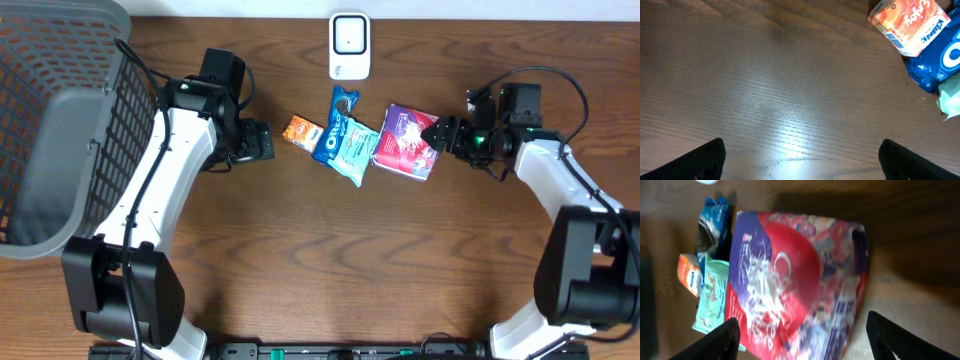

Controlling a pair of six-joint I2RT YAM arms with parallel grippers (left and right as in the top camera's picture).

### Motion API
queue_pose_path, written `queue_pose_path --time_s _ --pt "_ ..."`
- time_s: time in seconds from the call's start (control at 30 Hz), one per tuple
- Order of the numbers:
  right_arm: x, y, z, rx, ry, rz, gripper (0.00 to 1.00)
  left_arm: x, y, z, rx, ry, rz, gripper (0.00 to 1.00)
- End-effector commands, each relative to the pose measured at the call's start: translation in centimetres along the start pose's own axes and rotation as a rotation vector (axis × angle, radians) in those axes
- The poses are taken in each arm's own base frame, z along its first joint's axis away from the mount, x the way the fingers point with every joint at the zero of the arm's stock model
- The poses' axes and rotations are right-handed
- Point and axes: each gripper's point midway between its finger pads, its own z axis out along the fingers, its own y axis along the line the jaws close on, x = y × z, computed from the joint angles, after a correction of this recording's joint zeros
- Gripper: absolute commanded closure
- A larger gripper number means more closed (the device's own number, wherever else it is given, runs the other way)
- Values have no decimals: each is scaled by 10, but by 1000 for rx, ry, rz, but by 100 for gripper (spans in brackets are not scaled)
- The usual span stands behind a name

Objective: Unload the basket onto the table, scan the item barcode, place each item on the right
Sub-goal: 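Reach the right gripper toward the pink-purple snack box, then grasp and lift the snack box with the right gripper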

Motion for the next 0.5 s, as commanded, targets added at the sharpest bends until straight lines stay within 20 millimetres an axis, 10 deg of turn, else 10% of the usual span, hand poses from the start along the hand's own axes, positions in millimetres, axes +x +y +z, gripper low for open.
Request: queue_pose_path --time_s 0.0,0.33,0.47 --pt "-1 5 11 -91 30 28 25 0 3 -1 -12 -5 13 2" --pt "14 -19 40 -65 89 71 48 0 3 -1 -12 -6 13 2" --pt "12 -24 39 -36 77 68 86 0 3 -1 -12 -6 13 2"
